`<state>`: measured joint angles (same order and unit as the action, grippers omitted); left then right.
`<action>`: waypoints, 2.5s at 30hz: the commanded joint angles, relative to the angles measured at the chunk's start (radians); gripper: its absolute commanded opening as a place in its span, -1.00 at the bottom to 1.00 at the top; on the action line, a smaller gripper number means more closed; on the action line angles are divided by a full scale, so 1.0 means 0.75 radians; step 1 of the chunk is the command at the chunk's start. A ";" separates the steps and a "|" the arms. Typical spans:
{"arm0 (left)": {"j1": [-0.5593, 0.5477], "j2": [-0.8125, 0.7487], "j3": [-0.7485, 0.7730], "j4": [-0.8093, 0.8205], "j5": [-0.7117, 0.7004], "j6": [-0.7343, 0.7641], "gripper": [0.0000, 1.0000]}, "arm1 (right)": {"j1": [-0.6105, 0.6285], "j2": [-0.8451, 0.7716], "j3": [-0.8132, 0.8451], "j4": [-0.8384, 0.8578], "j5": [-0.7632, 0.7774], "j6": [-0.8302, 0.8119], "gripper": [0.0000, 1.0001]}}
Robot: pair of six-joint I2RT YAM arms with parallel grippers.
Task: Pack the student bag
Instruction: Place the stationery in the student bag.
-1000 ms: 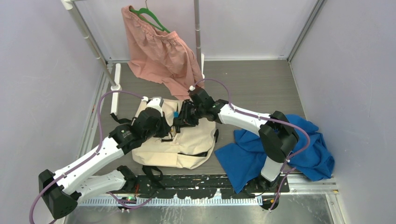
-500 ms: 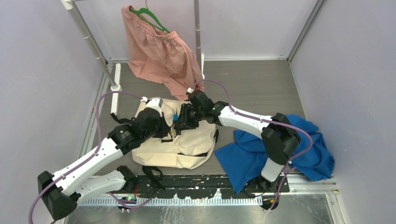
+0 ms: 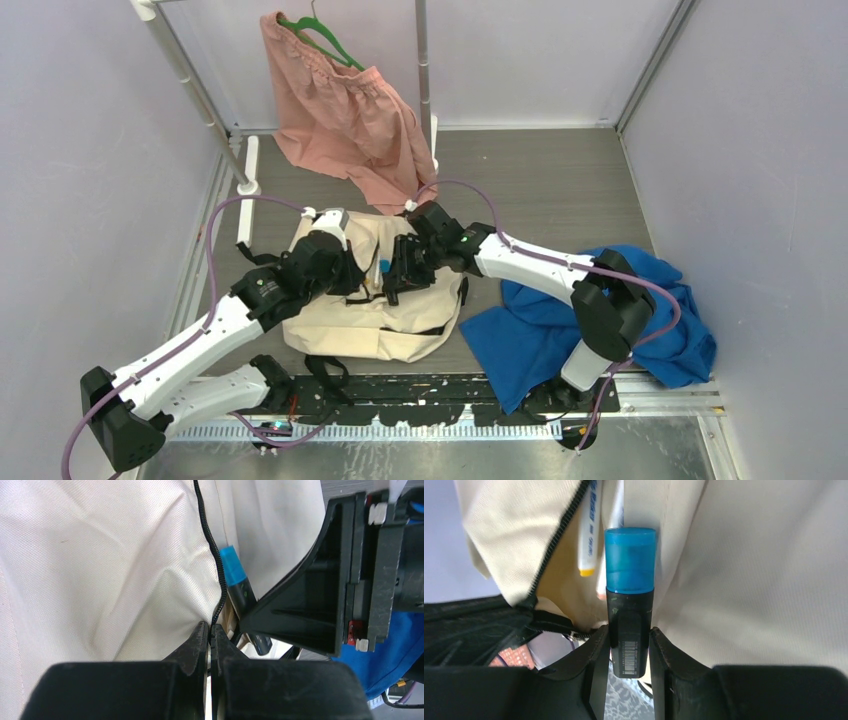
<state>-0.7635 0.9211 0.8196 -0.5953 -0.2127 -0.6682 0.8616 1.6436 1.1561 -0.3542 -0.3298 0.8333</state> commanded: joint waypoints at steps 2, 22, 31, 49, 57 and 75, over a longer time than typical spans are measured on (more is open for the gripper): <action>0.016 -0.038 0.034 0.125 -0.039 0.023 -1.00 | 0.046 -0.053 -0.021 -0.099 -0.101 -0.083 -0.98; 0.016 -0.048 0.026 0.137 -0.009 0.011 -1.00 | 0.083 0.067 0.238 -0.246 0.037 -0.221 -0.98; 0.016 -0.072 0.010 0.136 -0.002 0.001 -1.00 | 0.060 0.172 0.379 -0.223 -0.006 -0.233 -0.98; 0.016 -0.047 -0.011 0.182 0.033 0.003 -1.00 | -0.114 0.282 0.495 -0.105 -0.032 -0.128 -0.98; 0.016 -0.009 0.004 0.207 0.031 0.010 -1.00 | -0.112 0.314 0.483 -0.100 0.054 -0.112 -0.98; 0.016 -0.045 -0.004 0.202 0.014 0.001 -1.00 | -0.078 0.272 0.496 -0.090 0.015 -0.098 -0.69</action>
<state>-0.7567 0.9165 0.8036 -0.5346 -0.1932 -0.6689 0.7799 1.8874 1.4845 -0.4522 -0.3119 0.7456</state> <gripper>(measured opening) 0.012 0.366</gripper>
